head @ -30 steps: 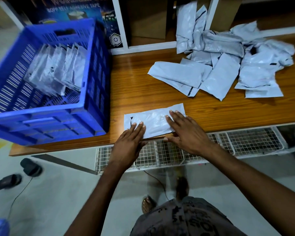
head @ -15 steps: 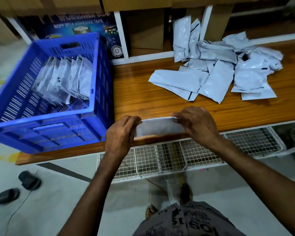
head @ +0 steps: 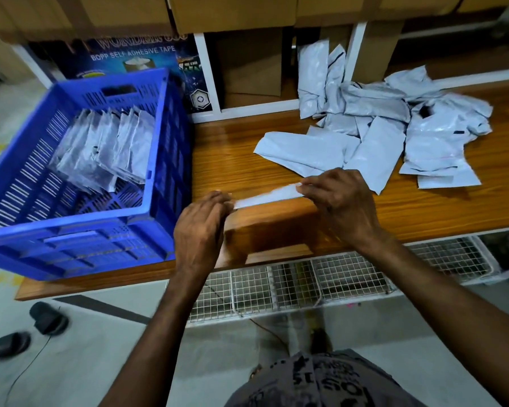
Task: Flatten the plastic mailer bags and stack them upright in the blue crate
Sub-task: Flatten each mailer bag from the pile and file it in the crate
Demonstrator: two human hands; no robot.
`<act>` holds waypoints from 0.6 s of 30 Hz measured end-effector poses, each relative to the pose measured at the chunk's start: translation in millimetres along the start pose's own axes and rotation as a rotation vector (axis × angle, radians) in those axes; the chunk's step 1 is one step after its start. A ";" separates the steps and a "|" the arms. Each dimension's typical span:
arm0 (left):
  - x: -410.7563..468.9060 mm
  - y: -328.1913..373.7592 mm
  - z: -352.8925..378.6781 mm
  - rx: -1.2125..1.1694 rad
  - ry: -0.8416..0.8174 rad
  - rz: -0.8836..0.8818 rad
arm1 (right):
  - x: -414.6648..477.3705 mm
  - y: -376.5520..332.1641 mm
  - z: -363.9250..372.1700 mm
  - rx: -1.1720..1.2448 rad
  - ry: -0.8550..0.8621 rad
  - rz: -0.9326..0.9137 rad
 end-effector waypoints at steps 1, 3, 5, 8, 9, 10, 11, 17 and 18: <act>-3.3 0.1 3.2 0.022 0.012 0.025 | -5.5 -1.3 2.5 -0.020 0.036 -0.014; -15.9 0.1 20.7 0.075 -0.051 0.074 | -23.0 -2.8 21.0 -0.062 0.000 -0.053; -35.7 3.1 49.3 0.101 -0.230 0.128 | -42.7 -2.1 51.0 -0.072 -0.187 -0.074; -54.8 8.4 76.9 0.016 -0.443 0.061 | -63.7 2.2 77.0 -0.006 -0.404 -0.009; -53.0 10.7 76.5 -0.029 -0.446 0.010 | -63.4 2.2 75.8 0.038 -0.387 0.025; -46.9 14.1 75.3 -0.072 -0.434 -0.038 | -59.7 2.3 73.6 0.091 -0.348 0.062; -37.2 17.9 74.0 -0.107 -0.411 -0.077 | -52.3 0.8 70.0 0.135 -0.305 0.099; 11.6 31.2 130.8 -0.159 -0.662 -0.205 | -7.9 -12.9 109.1 0.142 -0.504 0.175; 8.6 30.8 140.3 -0.143 -0.715 -0.221 | -9.7 -14.0 116.4 0.120 -0.546 0.163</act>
Point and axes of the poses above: each hand's wrist, its own x-axis towards the middle knuckle, its own z-axis out of the palm, y = z × x, the point moved 6 cm from there along x, towards the middle knuckle, and after that the axes turned 15 degrees about -y, right-handed, at the moved point
